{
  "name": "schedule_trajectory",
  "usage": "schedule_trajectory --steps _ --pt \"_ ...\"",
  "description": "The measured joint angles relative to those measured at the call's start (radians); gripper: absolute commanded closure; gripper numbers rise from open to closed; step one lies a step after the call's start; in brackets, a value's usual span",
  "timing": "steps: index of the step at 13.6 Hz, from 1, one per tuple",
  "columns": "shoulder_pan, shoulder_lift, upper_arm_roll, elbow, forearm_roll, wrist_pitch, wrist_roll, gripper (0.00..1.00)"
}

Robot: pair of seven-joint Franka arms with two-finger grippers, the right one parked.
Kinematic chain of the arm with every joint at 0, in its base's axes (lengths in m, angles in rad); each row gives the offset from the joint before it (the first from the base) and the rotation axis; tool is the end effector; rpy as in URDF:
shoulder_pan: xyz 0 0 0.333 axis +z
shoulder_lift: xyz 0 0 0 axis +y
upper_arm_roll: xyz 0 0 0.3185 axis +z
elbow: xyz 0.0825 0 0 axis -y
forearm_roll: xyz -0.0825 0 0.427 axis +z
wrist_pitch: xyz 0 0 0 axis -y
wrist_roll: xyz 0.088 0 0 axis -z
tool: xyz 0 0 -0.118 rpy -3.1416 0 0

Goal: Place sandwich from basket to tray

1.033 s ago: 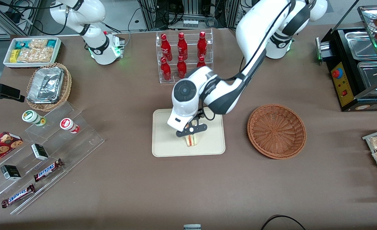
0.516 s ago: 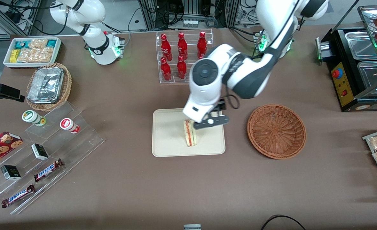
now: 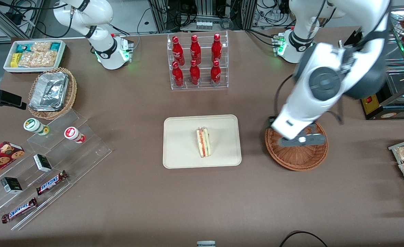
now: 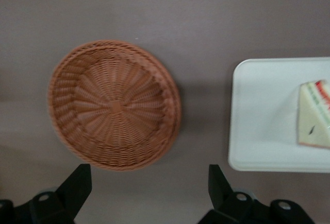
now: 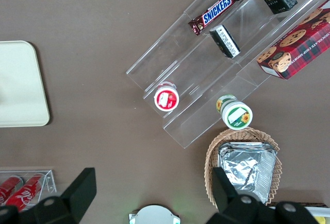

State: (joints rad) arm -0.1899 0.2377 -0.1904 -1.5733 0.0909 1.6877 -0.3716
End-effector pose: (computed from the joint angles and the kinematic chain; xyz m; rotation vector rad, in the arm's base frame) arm 0.6218 -0.2275 0.4763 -3.0529 0.0337 0.1438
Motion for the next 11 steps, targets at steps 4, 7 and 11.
schedule_trajectory --steps 4,7,11 --pt "0.100 -0.126 0.001 -0.085 -0.001 -0.030 0.219 0.00" --pt "0.196 -0.182 0.003 -0.091 -0.002 -0.100 0.401 0.00" --pt "0.252 -0.250 0.075 -0.082 -0.002 -0.153 0.580 0.00"
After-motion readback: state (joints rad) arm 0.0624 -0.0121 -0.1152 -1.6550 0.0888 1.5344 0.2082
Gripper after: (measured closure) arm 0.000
